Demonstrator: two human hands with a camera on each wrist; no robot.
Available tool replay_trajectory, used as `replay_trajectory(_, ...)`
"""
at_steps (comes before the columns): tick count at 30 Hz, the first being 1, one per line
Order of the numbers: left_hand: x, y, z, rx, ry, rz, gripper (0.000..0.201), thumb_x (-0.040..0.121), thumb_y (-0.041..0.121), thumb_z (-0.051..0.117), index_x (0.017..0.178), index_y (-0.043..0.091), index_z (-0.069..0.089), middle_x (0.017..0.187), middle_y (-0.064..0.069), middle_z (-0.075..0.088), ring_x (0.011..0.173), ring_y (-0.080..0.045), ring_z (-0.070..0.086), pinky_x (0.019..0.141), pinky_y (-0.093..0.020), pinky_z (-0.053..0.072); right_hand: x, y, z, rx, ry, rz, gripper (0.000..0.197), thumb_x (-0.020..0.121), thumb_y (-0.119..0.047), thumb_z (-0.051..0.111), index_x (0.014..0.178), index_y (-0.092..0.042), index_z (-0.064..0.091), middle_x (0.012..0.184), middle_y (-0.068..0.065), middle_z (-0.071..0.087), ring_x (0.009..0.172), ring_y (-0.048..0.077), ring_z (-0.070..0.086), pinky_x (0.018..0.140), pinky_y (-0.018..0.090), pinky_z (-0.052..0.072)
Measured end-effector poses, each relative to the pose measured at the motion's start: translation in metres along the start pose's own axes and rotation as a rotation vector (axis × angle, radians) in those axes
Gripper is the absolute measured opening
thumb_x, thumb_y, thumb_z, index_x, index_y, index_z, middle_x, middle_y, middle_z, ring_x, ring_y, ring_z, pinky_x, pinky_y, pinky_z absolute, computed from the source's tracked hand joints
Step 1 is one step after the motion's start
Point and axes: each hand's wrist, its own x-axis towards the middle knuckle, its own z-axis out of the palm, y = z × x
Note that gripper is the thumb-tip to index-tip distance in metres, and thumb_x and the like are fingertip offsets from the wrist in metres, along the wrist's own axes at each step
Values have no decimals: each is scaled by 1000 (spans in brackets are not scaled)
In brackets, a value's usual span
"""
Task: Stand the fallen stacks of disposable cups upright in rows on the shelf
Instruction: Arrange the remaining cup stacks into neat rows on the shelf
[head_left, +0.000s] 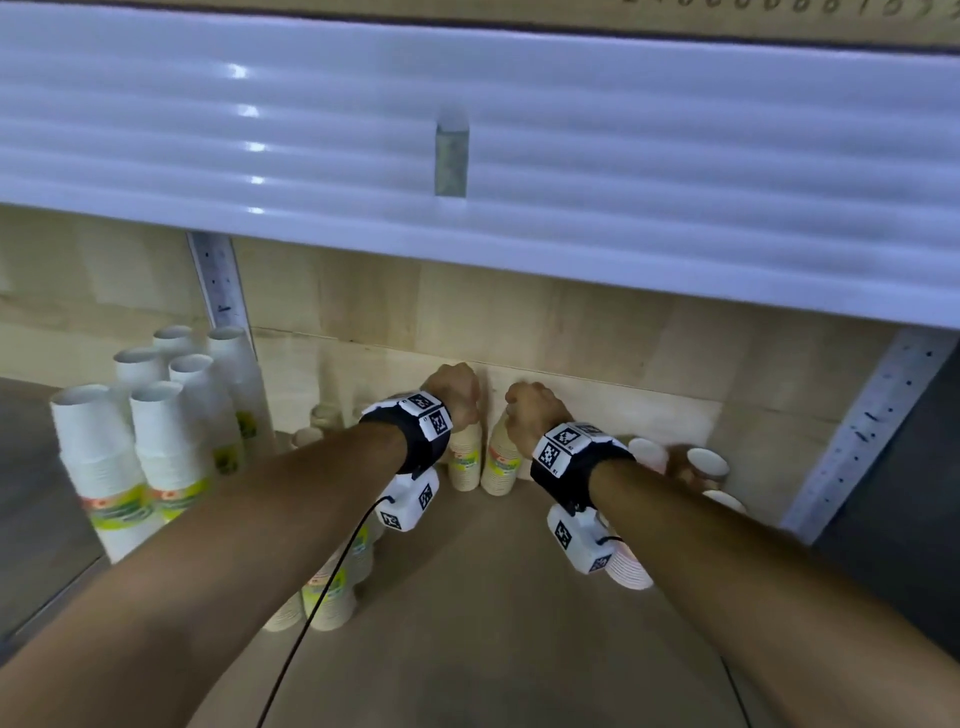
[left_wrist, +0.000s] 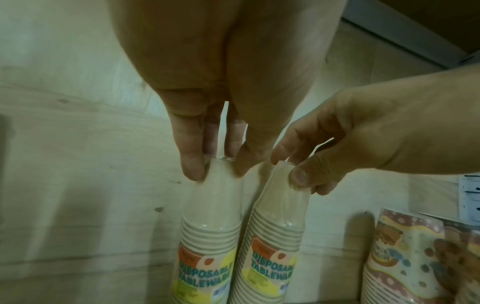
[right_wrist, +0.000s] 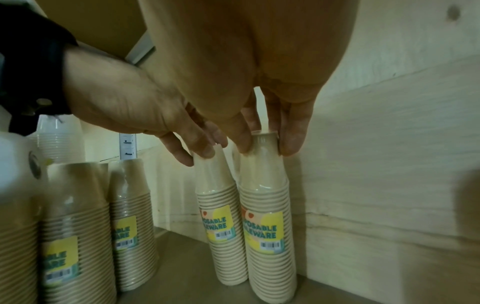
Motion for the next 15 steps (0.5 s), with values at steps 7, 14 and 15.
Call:
replay_trajectory(7, 7, 0, 5, 27, 39, 42, 25, 87, 9, 62, 111, 7, 68, 116, -11, 66, 103, -28, 64, 72, -29, 49, 8, -8, 4, 46, 3, -9, 23, 92, -11, 43, 101, -4, 63, 114, 16, 61, 104, 34, 58, 78, 31, 44)
replay_trajectory(14, 2, -7, 1, 0, 31, 128, 20, 88, 8, 58, 105, 8, 69, 109, -10, 67, 99, -28, 63, 73, -29, 47, 5, -11, 7, 68, -9, -10, 29, 91, -15, 39, 104, -8, 64, 122, 15, 58, 111, 33, 57, 88, 34, 47)
replay_trajectory(15, 1, -8, -2, -31, 33, 138, 18, 87, 8, 58, 102, 8, 69, 107, -10, 68, 97, -27, 62, 75, -30, 48, 3, -12, 6, 66, 1, -10, 27, 90, -13, 40, 101, -7, 64, 121, 16, 57, 109, 33, 57, 87, 34, 48)
